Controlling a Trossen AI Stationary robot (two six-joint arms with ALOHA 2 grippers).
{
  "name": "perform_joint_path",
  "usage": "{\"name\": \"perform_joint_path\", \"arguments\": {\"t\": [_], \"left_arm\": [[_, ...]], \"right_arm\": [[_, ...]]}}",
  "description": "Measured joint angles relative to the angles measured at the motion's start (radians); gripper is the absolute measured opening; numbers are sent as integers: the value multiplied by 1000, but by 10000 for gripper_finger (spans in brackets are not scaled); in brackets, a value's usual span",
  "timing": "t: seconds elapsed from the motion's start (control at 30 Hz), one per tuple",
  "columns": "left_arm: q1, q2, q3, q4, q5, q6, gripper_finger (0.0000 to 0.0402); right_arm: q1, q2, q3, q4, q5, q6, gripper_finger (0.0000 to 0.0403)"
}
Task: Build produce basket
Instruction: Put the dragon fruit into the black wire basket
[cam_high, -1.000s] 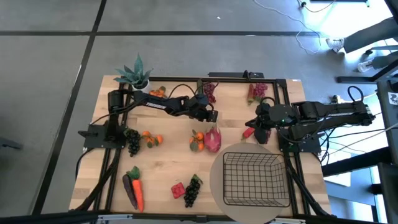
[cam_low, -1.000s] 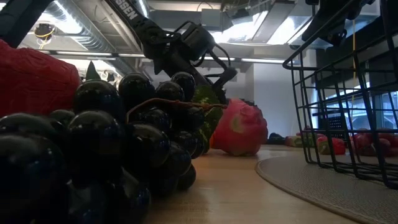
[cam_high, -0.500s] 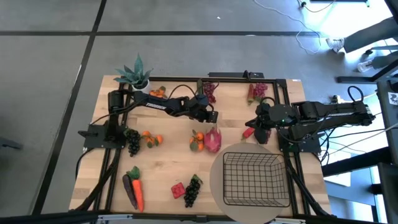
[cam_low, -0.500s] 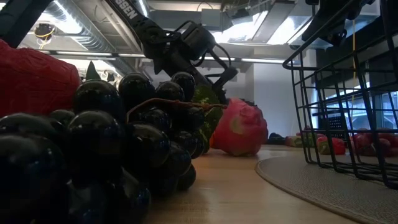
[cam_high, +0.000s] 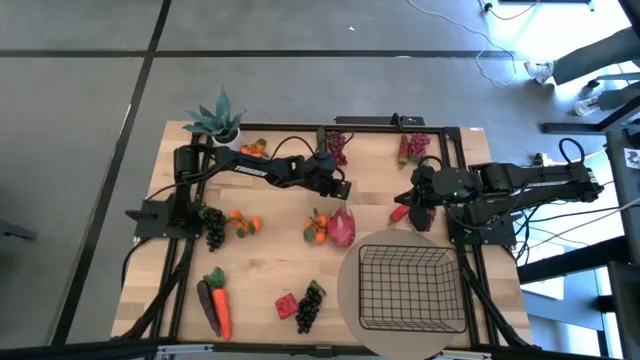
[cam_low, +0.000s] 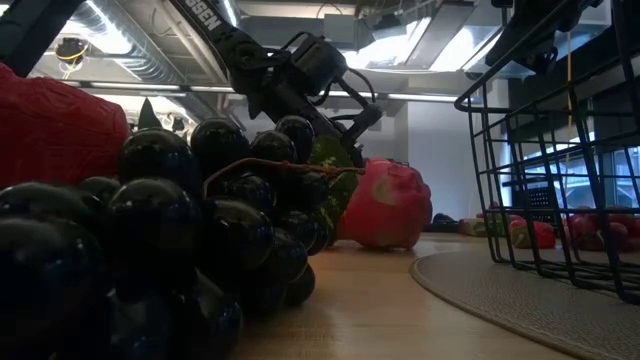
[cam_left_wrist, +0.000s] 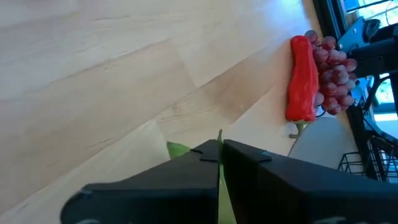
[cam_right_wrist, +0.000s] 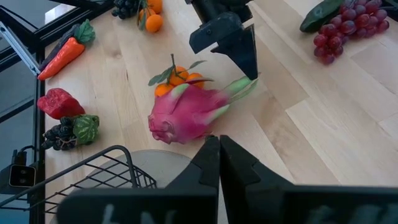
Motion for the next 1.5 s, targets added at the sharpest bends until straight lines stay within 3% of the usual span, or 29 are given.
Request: {"name": "perform_joint_path", "arguments": {"t": [0.3,0.57,1.03,1.5], "left_arm": [[12,-2,50,26,107,126,0],[1,-3,176,-70,175,276,0],[-41,-3,455,-399,177,528,0],[-52,-3,631,-619,137,659,0]], "right_arm": [[0,0,0,0,0,-56,0],[0,0,0,30,0,-48,0],[0,0,0,32,-2,-51,0],[1,0,0,30,-3,-77,0]]}}
